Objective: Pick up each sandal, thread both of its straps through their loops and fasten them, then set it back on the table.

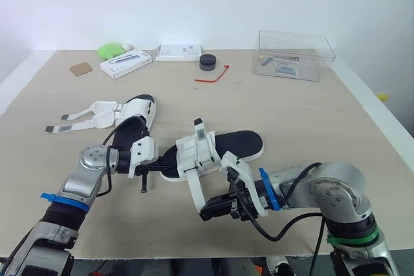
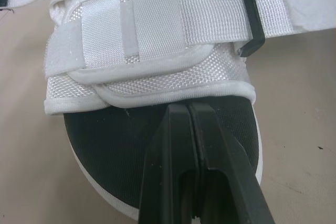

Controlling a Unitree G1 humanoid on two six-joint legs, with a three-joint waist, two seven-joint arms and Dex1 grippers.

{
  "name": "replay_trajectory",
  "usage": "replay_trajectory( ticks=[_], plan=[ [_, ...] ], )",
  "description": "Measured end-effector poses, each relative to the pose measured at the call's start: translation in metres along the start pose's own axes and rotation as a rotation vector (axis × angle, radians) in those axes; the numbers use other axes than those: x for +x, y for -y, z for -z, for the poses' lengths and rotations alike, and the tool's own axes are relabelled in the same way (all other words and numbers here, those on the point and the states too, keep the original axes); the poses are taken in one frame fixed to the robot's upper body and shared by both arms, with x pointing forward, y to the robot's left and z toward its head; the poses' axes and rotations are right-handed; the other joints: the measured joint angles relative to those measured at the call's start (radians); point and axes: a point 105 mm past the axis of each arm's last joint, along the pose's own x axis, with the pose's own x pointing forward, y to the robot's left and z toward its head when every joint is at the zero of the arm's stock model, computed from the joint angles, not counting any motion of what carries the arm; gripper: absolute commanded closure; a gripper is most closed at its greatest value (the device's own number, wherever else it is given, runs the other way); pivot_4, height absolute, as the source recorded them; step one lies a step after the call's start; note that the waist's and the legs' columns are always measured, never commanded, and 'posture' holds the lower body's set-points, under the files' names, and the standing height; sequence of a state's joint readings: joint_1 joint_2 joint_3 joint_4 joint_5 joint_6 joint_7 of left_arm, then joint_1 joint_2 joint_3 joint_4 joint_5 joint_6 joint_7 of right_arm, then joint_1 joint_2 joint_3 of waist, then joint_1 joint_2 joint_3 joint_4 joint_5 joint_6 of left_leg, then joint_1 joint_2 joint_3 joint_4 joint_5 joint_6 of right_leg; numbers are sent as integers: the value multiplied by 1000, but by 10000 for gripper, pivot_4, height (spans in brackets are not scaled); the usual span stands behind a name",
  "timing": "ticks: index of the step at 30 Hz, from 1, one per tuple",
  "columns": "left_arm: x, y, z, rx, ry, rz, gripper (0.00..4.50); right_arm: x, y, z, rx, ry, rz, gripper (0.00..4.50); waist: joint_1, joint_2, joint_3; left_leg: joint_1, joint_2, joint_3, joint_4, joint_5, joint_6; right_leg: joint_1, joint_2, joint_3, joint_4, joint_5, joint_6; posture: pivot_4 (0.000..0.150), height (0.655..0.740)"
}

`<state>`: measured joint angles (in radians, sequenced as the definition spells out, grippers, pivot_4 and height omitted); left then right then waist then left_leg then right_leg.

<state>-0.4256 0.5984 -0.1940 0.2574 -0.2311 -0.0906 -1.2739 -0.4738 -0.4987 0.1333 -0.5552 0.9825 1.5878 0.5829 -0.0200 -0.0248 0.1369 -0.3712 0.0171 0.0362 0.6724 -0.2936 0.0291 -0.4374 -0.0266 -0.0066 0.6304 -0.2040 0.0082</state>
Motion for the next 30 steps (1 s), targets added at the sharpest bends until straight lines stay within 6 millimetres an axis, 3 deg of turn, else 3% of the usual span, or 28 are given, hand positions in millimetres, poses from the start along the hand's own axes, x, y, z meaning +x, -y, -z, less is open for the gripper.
replay_trajectory(
  ticks=[3, 4, 6, 7, 8, 10, 14, 17, 18, 19, 25, 30],
  plan=[
    [1, 0, 0, 0, 1, 0, 45000, -5, -9, 1, -4, -21, -66, 26568, 0, 0, 0, 0, -1, 0, 0, 0, 0, 0, -2, 0, 0, 0, 0, 1500, 7400],
    [1, 0, 0, 0, 1, -1, 45000, -8, -11, 1, -10, -27, -73, 19753, 0, 0, 0, 0, -2, 0, 0, 0, 0, 0, -3, 0, 0, 0, 1, 1500, 7400],
    [1, 0, 0, -2, 0, -3, 45000, -14, -11, 0, -25, -40, -65, 14681, 0, 0, 0, 0, -2, 0, 0, 0, 0, 0, -3, 0, 0, 0, 2, 1500, 7400],
    [1, -1, 0, -2, 0, -4, 45000, -16, -11, 0, -33, -42, -59, 7139, 0, 0, 0, 0, -2, 0, 1, 0, 0, 0, -3, 0, 0, 0, 2, 1500, 7400],
    [0, -1, 1, -4, -1, -6, 45000, -28, -6, -12, -142, -7, 17, 6527, 0, 0, 0, 1, -2, -1, 0, 0, 0, 1, -2, -1, 0, -1, 3, 1500, 7400],
    [0, -1, 1, -4, -1, -7, 45000, -33, 2, -26, -288, 39, 111, 6527, 0, 1, 0, 1, -2, -1, 0, 0, 0, 1, -1, -1, 0, -1, 3, 1500, 7400],
    [0, -2, 1, 9, -1, -3, 45000, -42, 18, -60, -898, 109, 310, 6527, 0, 0, 0, 2, -2, 0, 0, 0, 0, 1, 0, -2, 0, -2, 4, 1500, 7400],
    [1, -3, 1, 12, 0, -2, 45000, -30, 16, -50, -1331, 63, 253, 6527, 0, 0, 0, 2, -3, 2, 1, 0, 0, 1, -1, -1, 0, -1, 5, 1500, 7400],
    [1, -3, 1, 11, 0, -2, 45000, -28, 17, -48, -1398, 51, 242, 6527, 0, 0, 0, 2, -3, 2, 1, 0, 0, 1, -1, -1, 0, -1, 6, 1500, 7400],
    [2, -3, 1, 11, 2, -3, 45000, -26, 19, -40, -1612, 13, 215, 6527, 1, 0, 0, 2, -4, 3, 1, 0, -1, 1, -2, 0, 0, 0, 7, 1500, 7400],
    [2, -3, 2, 15, -2, -8, 45000, -14, 33, -13, -1991, -47, 113, 6527, 0, -1, 1, 5, -4, 7, 2, 1, -1, 2, -2, 4, 1, 3, 6, 1500, 7400],
    [0, -4, 3, 14, -8, -17, 45000, 2, 34, -30, -2156, -13, 104, 6527, 0, -1, 1, 7, -2, 8, 2, 1, -2, 2, 0, 6, 2, 4, 2, 1500, 7400]
  ],
)
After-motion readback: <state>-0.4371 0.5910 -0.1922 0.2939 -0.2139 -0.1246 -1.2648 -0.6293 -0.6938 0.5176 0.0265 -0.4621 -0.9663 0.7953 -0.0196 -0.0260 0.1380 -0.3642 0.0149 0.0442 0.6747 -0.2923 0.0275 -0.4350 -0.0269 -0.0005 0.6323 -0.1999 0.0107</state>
